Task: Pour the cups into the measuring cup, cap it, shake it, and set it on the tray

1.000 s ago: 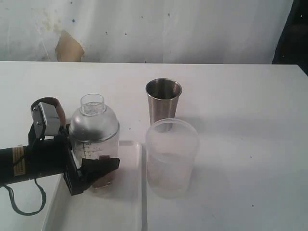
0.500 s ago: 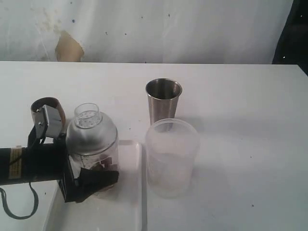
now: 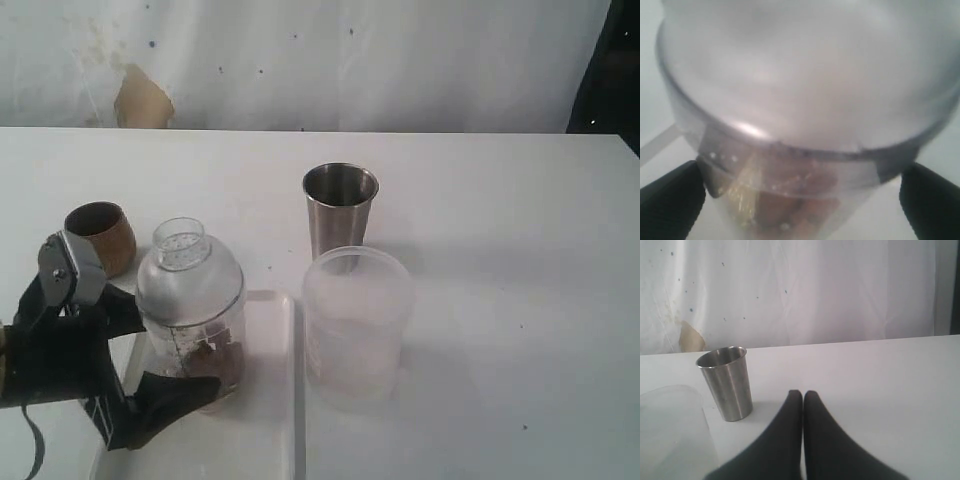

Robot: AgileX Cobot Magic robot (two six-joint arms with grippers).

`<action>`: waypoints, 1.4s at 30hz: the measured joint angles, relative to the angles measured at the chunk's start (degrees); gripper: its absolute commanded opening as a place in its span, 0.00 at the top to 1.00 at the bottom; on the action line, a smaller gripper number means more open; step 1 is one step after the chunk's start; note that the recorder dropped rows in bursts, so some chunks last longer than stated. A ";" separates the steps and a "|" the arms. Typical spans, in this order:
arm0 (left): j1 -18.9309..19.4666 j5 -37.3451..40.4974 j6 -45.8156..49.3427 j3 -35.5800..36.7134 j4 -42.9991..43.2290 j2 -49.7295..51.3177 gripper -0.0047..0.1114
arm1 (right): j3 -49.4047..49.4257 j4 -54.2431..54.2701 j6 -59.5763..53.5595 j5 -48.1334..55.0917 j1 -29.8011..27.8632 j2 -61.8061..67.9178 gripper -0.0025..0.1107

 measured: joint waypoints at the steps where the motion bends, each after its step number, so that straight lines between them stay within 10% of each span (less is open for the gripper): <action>1: 0.00 0.57 0.00 0.86 -0.81 -0.97 0.10 | 0.00 0.00 0.00 0.00 0.00 0.00 0.98; 8: 0.00 6.09 1.34 5.60 -11.34 -7.18 0.32 | 0.00 0.00 0.00 0.00 0.00 0.00 0.98; 15: 0.00 13.23 1.34 8.31 -20.69 -13.17 0.96 | 0.00 0.00 0.00 0.00 0.00 0.00 0.98; 21: 0.00 16.65 1.30 9.87 -23.83 -17.78 0.96 | 0.00 0.00 0.00 0.00 0.00 0.00 0.98; 28: 0.00 25.78 7.10 9.97 -50.00 -24.41 0.96 | 0.00 0.00 0.00 0.00 0.00 0.00 0.98; 38: 0.10 38.42 55.89 5.67 -107.41 -32.39 0.96 | 0.00 0.00 0.00 0.00 0.00 0.00 0.98; 42: 0.10 43.08 67.63 2.62 -118.22 -34.36 0.96 | 0.00 0.00 0.00 0.00 0.00 0.00 0.98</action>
